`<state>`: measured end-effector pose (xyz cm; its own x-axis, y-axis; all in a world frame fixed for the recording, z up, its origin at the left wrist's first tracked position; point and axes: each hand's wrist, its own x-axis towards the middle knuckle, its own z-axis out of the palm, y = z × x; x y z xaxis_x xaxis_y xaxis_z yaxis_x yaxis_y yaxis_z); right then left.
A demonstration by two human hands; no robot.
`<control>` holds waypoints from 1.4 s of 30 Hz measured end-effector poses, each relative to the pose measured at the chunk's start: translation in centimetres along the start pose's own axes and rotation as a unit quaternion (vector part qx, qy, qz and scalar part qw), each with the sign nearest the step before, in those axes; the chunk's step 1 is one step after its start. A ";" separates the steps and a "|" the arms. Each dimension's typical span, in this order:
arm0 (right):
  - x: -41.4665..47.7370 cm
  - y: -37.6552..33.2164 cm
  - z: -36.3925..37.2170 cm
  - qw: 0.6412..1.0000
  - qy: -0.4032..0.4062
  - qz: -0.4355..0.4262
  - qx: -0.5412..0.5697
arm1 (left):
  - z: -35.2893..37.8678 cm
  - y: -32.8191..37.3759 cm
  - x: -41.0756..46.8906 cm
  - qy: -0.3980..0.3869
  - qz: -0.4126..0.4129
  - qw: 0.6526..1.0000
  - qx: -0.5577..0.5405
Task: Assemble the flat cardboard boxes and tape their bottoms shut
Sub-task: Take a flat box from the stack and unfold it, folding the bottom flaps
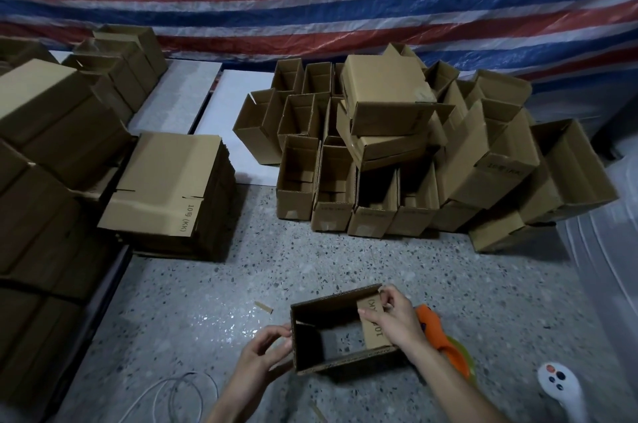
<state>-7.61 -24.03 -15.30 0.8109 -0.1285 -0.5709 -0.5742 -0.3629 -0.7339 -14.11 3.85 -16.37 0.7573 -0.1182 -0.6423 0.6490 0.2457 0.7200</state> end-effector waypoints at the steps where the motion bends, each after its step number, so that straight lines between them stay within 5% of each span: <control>1: -0.1 0.1 -0.2 1.000 -0.016 0.008 0.006 | 0.2 0.1 -0.1 0.005 0.010 1.000 -0.001; 16: -0.8 0.3 -1.3 0.999 -0.026 -0.012 0.033 | 5.3 2.1 2.7 0.096 0.150 0.961 0.210; 22: -1.4 1.2 -1.7 0.994 -0.059 -0.093 -0.023 | 3.5 0.9 3.0 0.050 0.177 0.954 0.235; 29: -2.6 2.6 -4.0 0.969 -0.213 -0.101 -0.078 | 1.4 0.4 2.0 -0.015 0.170 0.926 0.337; 34: -2.5 2.3 -4.2 0.970 -0.186 -0.119 -0.101 | -0.4 0.5 2.2 -0.094 0.161 0.887 0.423; 42: -2.4 3.7 -3.0 0.984 -0.117 -0.120 -0.066 | 0.9 -0.1 2.6 -0.027 0.179 0.928 0.327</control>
<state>-11.29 -27.80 -15.54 0.8642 0.1847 -0.4680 -0.3381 -0.4756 -0.8121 -12.15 2.65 -17.90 0.9238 -0.1944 -0.3297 0.2471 -0.3549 0.9017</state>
